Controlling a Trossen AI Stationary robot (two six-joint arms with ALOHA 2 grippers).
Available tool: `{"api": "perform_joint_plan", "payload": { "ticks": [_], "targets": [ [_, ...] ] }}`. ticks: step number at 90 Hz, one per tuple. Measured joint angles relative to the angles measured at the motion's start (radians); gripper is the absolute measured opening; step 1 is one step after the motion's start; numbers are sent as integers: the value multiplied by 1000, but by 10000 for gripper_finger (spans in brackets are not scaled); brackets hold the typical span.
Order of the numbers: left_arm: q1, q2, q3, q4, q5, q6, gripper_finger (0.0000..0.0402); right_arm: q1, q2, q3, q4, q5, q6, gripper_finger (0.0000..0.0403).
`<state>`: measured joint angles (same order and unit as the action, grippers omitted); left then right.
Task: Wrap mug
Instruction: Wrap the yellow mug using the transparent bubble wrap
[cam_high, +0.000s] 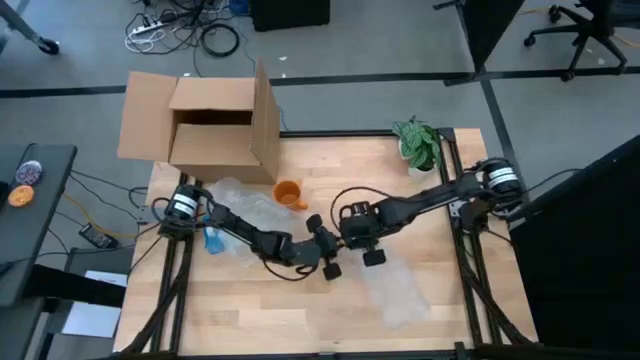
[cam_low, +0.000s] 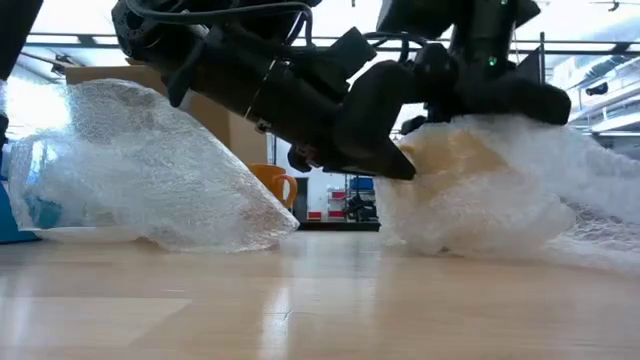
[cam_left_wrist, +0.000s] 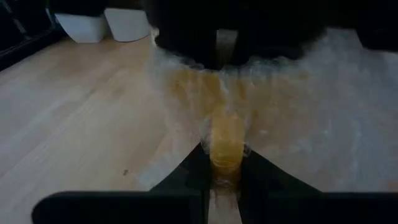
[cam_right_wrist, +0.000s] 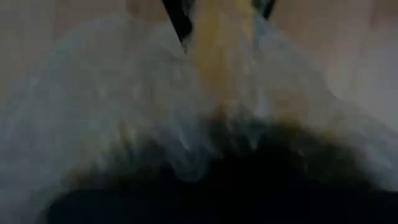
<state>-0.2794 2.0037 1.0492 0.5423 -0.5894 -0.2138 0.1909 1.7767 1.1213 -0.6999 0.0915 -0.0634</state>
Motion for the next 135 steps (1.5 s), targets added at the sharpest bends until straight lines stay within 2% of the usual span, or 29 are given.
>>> {"api": "perform_joint_plan", "payload": {
  "ticks": [12,35,45,57,67,76,85,94,104,119,135],
  "targets": [
    [0,0,0,2,0,0,31,0,-28,-7,-2,0,1,0],
    [1,0,1,8,-1,1,31,4,-200,-14,-50,48,4,0],
    [1,0,2,-8,-1,0,31,11,-274,-14,-106,98,3,0],
    [2,0,2,-11,-1,-3,31,52,-376,-13,-161,205,10,0],
    [2,0,2,-13,-2,-20,31,133,-465,-14,-197,265,-3,0],
    [2,0,2,-14,-3,-32,31,265,-531,-56,-177,261,-13,0],
    [3,0,2,-16,-4,-45,31,411,-566,-121,-115,209,76,0],
    [5,0,2,-16,-4,-53,31,548,-557,-203,-19,143,202,2],
    [5,0,2,-17,-4,-53,31,677,-499,-289,141,146,303,27],
    [5,0,2,-26,-4,-50,31,782,-345,-352,348,176,431,108],
    [4,0,3,-38,2,-22,31,844,-160,-315,394,163,498,201]
  ]
}}
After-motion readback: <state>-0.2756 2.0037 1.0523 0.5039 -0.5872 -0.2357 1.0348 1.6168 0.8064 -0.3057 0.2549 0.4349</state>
